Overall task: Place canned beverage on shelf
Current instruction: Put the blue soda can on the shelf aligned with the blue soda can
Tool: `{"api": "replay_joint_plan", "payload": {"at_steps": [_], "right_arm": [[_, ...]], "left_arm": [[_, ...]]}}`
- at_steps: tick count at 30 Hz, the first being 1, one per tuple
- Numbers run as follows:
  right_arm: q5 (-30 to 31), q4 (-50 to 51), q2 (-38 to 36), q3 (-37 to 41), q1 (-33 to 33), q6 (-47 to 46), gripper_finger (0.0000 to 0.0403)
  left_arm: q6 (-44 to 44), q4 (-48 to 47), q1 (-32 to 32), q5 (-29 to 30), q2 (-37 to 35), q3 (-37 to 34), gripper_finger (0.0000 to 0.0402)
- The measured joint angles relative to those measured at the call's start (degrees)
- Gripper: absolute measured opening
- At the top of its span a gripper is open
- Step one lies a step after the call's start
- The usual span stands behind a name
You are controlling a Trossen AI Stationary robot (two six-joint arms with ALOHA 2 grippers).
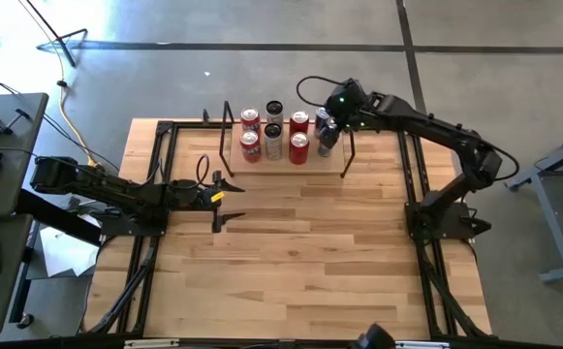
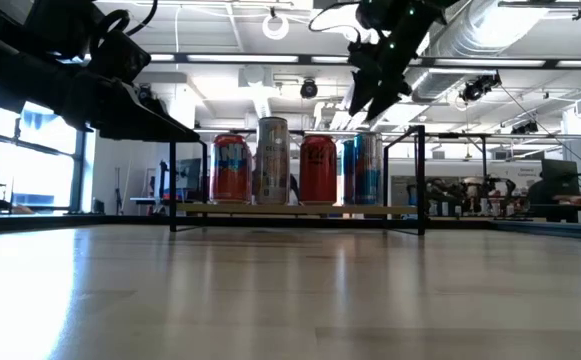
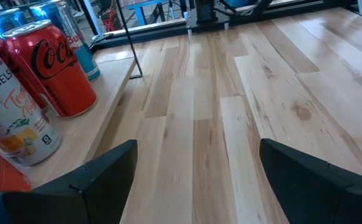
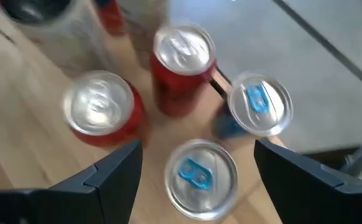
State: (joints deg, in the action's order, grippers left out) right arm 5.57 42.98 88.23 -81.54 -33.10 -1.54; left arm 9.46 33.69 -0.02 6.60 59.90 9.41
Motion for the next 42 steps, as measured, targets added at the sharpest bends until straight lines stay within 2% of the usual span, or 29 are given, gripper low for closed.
{"api": "replay_joint_plan", "payload": {"at_steps": [6,9,18,25,42], "right_arm": [[4.5,7.3,4.6,-2.4,-0.3,-3.8,0.0293],[5.4,7.9,5.9,-3.1,-0.2,-3.8,0.0293],[3.9,7.3,6.0,-3.3,-0.3,-2.5,0.0293],[4.0,9.5,6.1,-6.9,-0.3,-2.1,0.0293],[0.6,13.2,8.3,-8.3,0.8,-8.8,0.0293]], "left_arm": [[-0.8,-0.3,0.0,0.0,0.0,0.0,0.0327],[-0.8,-0.4,0.0,0.0,0.0,0.0,0.0327],[-0.8,-0.4,0.0,0.0,0.0,0.0,0.0327],[-0.8,-0.4,0.0,0.0,0.0,0.0,0.0327],[-1.3,-0.4,0.0,0.0,0.0,0.0,0.0327]]}}
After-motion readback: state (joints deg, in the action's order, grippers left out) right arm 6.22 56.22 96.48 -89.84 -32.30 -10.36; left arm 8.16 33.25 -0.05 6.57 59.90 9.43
